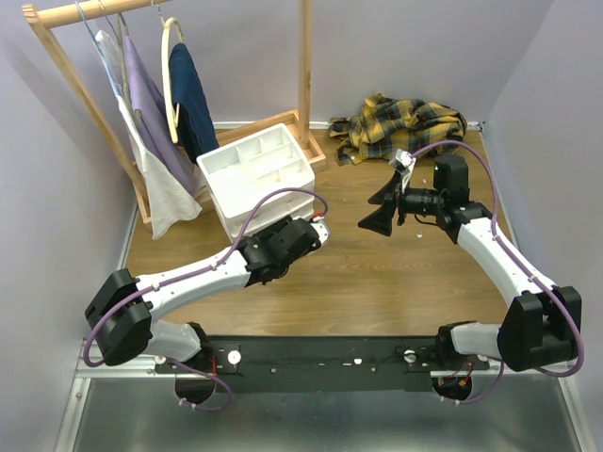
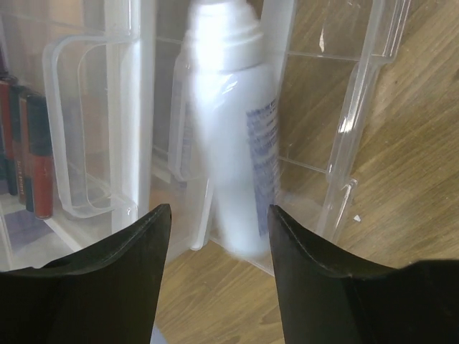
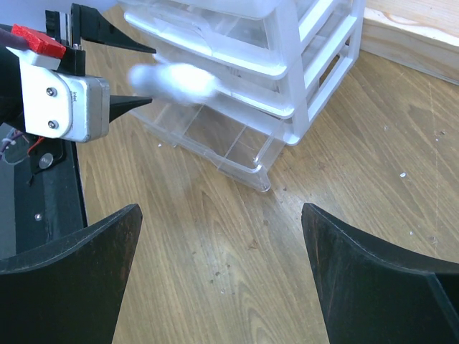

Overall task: Organize the makeup
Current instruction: Place the makeup in the drawer, then close the drawer in the storage box.

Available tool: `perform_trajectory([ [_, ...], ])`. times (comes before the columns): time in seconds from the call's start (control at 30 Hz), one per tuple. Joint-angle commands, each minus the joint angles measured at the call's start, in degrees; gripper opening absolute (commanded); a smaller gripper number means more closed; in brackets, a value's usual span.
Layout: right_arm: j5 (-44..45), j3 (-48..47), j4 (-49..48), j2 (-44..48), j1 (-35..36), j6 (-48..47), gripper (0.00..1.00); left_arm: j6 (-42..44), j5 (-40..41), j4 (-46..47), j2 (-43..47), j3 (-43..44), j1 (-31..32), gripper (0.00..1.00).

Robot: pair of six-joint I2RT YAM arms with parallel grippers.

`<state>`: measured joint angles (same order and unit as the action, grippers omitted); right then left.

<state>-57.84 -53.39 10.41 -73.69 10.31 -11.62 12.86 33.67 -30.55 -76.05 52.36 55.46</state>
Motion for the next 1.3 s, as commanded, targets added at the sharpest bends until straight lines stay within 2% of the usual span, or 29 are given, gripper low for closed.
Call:
perform_trajectory([
  [0.0,0.6,-2.1,1.4,0.5,0.2,-0.7,1.0,-0.5,2.5,2.1,0.4,0.6,-0.4,0.65],
  [0.4,1.0,-2.2,1.5,0.3,0.2,-1.0,1.0,-1.8,1.9,2.2,2.0,1.1,-0.5,0.74],
  [0.7,2.0,-2.3,1.9,0.7,0.2,-1.9,1.0,-3.5,-3.2,5.3,8.2,0.2,-1.5,0.89],
  [0.9,2.5,-2.4,2.2,0.7,0.2,-2.4,1.0,-5.1,-9.8,7.3,12.3,-0.7,-3.5,0.99],
  [1.27,3.9,-2.6,3.0,1.2,0.2,-3.9,1.0,-8.5,-24.9,9.7,16.1,-2.1,-9.7,0.99],
])
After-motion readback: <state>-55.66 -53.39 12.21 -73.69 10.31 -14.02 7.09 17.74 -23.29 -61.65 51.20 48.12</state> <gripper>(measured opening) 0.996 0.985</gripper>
